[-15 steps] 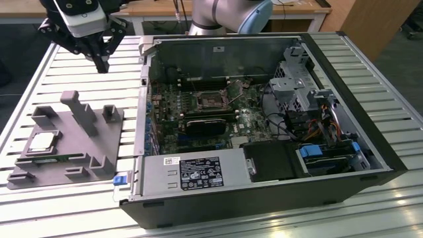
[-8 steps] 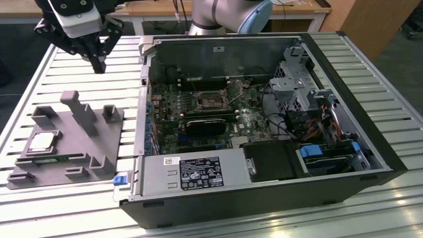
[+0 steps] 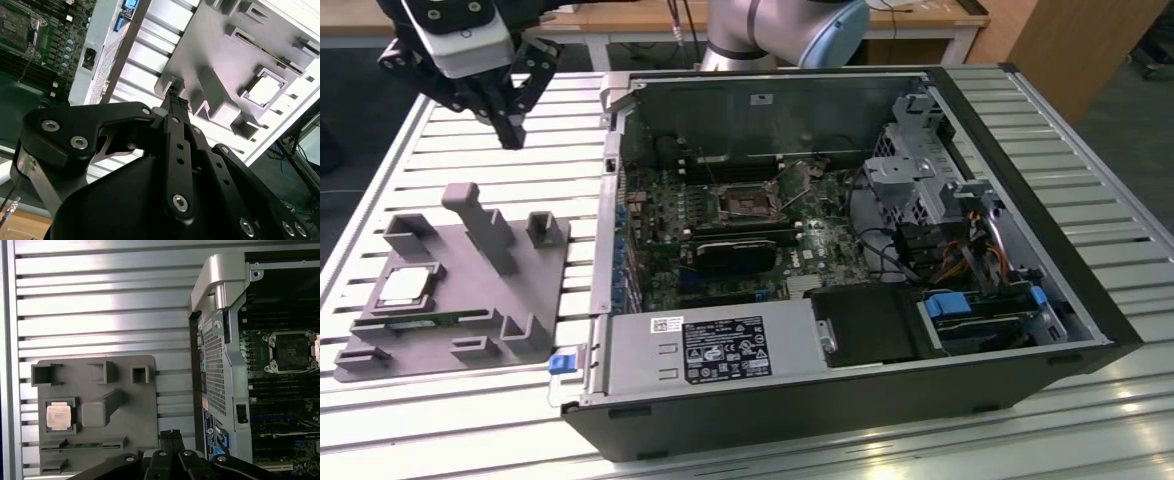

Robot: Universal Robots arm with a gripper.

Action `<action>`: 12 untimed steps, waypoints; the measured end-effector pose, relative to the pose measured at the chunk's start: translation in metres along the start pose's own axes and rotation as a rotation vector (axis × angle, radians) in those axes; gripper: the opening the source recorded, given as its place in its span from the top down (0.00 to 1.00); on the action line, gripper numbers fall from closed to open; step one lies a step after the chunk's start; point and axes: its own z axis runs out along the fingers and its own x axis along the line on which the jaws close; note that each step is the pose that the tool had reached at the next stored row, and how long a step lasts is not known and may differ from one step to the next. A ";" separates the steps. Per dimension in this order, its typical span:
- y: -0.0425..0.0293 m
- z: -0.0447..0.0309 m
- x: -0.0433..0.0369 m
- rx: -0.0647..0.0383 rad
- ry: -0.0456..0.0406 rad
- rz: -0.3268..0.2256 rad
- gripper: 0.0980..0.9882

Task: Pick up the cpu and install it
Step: 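Reach for the cpu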

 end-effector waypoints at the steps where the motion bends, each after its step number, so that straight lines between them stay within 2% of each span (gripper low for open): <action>1: 0.0000 0.0001 0.0008 0.000 0.0004 0.000 0.99; 12: -0.0010 0.0014 0.0129 0.000 0.0045 0.000 0.99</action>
